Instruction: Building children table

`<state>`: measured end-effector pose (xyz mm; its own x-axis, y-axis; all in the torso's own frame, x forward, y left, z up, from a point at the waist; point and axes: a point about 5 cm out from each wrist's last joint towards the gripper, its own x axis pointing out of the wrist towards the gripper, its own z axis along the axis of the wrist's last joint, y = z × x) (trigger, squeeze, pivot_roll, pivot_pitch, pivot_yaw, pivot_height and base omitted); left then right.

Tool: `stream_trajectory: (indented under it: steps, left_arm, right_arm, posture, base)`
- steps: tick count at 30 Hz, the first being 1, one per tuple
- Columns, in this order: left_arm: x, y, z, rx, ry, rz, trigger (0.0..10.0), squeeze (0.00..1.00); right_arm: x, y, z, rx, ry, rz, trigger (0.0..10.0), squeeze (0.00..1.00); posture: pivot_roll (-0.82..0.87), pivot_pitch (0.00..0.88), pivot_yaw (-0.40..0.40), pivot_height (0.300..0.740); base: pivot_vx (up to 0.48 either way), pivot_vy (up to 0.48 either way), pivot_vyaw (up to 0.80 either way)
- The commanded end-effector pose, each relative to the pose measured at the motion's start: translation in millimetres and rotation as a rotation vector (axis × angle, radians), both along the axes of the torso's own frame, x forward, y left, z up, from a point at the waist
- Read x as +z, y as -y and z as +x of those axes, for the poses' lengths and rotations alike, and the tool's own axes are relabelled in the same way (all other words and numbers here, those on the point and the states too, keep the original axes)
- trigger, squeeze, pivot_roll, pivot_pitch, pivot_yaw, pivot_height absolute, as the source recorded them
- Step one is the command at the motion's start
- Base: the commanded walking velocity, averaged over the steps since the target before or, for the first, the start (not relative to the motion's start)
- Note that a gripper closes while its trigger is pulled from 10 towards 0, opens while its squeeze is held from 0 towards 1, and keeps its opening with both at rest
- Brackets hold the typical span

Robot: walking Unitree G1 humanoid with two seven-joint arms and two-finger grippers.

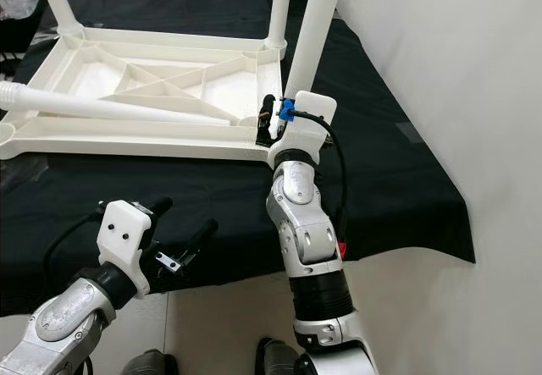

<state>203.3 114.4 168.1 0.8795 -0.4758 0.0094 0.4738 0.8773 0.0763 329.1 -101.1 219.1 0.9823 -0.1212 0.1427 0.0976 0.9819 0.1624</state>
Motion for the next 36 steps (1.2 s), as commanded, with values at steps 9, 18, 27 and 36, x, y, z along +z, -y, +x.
stream_trajectory:
  steps: [9, 18, 27, 36]
  left_arm:
    - [-5, -2.3, 2.4, 0.003, -0.018, 0.012, 10.0, 0.0]
    - [-4, -6.9, 6.5, 0.086, -0.011, -0.002, 10.0, 0.0]
    - [-2, -14.4, 15.1, 0.155, 0.036, 0.05, 10.0, 0.0]
    - [-2, -17.8, 18.5, 0.185, 0.047, 0.068, 10.0, 0.0]
  right_arm:
    - [-18, 18.0, -20.2, 0.096, -0.027, -0.1, 10.0, 0.0]
    - [-55, 41.6, -38.9, 0.209, -0.145, -0.161, 10.0, 0.0]
    - [-73, 65.5, -38.4, 0.214, -0.194, -0.149, 10.0, 0.0]
    - [-71, 81.3, -31.9, 0.208, -0.18, -0.202, 10.0, 0.0]
  posture:
    - [0.07, 0.122, -0.048, 0.74]
    - [0.06, 0.11, -0.046, 0.74]
    - [0.06, 0.099, -0.048, 0.74]
    - [0.06, 0.099, -0.049, 0.74]
  base:
    - [0.0, 0.0, 0.0]
    - [0.0, 0.0, 0.0]
    - [0.0, 0.0, 0.0]
    - [0.053, -0.308, 0.0]
